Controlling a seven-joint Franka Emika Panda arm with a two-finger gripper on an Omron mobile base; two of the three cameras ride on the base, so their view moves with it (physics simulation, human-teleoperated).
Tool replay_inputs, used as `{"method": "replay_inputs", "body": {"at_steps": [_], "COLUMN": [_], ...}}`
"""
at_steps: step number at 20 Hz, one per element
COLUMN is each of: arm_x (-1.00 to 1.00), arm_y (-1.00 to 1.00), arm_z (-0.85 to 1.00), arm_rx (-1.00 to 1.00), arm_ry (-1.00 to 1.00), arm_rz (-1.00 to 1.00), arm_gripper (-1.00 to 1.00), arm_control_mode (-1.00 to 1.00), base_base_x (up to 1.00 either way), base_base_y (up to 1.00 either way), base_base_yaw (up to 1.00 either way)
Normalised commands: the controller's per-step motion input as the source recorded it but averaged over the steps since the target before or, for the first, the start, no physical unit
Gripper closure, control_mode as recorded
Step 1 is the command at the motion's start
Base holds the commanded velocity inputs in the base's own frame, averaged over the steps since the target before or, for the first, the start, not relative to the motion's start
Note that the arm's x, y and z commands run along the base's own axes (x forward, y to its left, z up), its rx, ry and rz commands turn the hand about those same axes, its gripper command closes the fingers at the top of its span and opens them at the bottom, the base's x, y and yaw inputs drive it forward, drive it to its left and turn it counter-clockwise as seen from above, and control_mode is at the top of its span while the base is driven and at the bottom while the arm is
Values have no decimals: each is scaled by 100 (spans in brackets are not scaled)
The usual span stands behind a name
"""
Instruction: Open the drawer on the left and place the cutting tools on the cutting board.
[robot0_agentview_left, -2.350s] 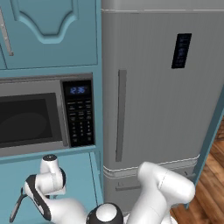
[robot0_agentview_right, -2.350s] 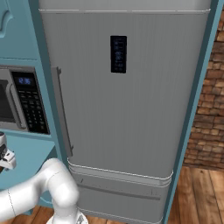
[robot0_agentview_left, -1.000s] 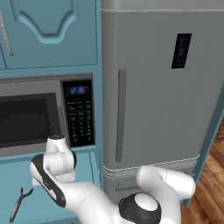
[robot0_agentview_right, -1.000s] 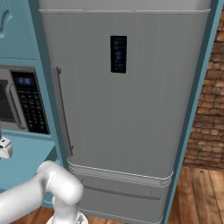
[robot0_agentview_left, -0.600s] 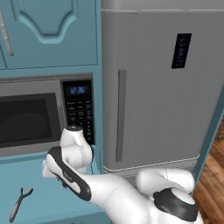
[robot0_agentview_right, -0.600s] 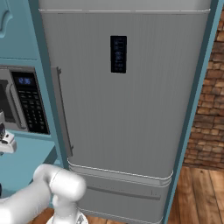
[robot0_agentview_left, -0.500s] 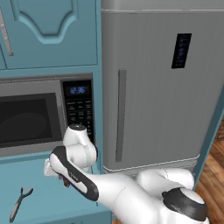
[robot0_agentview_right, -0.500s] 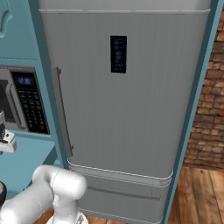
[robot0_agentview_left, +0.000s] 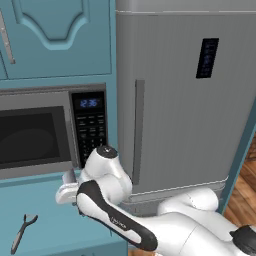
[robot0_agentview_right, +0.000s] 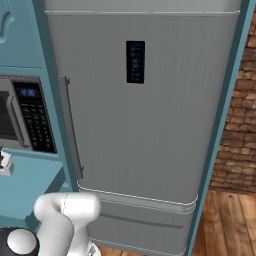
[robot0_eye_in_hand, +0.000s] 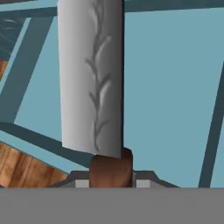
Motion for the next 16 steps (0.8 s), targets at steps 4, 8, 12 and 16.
{"method": "replay_inputs", "body": {"at_steps": [4, 8, 12, 16], "arm_x": [-34, 0, 0, -6], "arm_y": [-13, -38, -58, -42], "arm_z": [40, 37, 22, 19], "arm_rx": [5, 5, 8, 12], "arm_ry": [-22, -16, -3, 0], "arm_rz": [0, 0, 0, 0], "arm_gripper": [100, 100, 100, 100], "arm_control_mode": [-100, -100, -100, -100], "base_base_x": [0, 0, 0, 0], "base_base_y": [0, 0, 0, 0], "base_base_yaw": [0, 0, 0, 0]}}
